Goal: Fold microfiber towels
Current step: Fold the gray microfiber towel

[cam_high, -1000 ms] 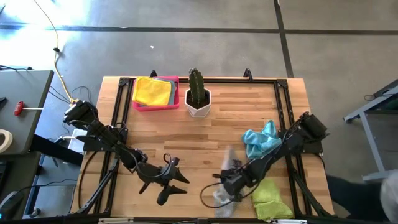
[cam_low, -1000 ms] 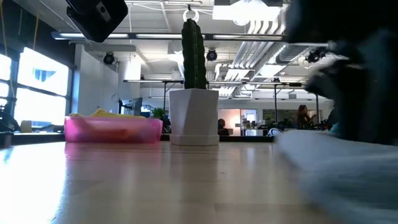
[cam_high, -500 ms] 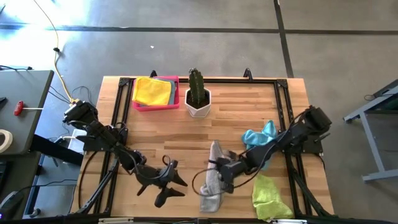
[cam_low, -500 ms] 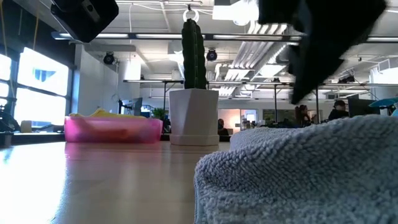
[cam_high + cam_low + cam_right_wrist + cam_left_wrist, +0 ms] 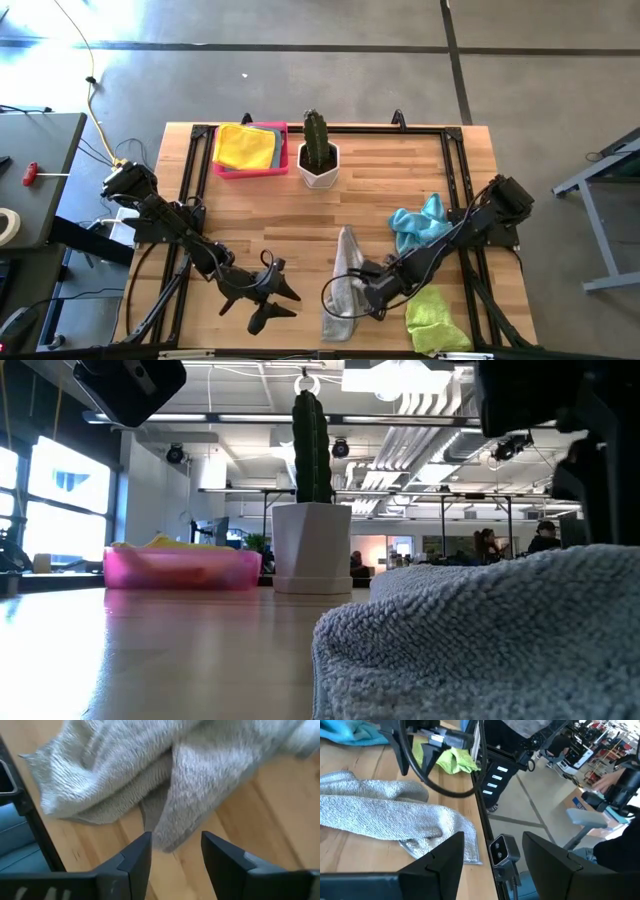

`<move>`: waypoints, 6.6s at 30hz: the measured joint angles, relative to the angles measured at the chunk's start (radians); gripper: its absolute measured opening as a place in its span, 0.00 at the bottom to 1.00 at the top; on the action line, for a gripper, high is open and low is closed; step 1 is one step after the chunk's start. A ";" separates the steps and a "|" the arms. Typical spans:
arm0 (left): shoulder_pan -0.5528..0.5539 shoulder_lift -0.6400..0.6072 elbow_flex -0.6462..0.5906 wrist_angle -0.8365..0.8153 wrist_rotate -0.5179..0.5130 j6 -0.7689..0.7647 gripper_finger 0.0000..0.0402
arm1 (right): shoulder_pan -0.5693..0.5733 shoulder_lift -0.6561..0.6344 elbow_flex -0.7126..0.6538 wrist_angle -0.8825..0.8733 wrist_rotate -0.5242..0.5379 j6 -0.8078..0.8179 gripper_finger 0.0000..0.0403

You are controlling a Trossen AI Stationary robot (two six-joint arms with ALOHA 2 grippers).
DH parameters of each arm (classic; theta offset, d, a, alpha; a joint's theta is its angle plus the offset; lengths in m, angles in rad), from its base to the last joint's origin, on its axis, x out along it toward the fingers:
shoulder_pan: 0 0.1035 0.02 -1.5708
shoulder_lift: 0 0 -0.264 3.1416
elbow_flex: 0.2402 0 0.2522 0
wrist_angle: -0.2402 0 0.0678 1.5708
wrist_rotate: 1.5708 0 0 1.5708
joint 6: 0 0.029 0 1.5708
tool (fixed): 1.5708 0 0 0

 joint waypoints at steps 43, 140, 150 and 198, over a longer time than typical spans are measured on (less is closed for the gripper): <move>0.052 0.000 0.000 0.031 -0.074 0.244 0.47 | -0.005 0.012 0.307 -0.331 0.121 -0.346 0.01; 0.273 0.508 0.256 -0.166 -0.318 0.578 0.47 | -0.358 0.012 0.181 -0.061 0.156 -0.243 0.00; 0.277 0.508 0.257 -0.191 -0.299 0.506 0.31 | -0.355 0.012 0.181 -0.058 0.156 -0.289 0.00; 0.112 -0.127 0.256 -0.618 -0.199 0.120 0.00 | -0.101 0.047 0.127 0.374 0.341 -0.885 0.51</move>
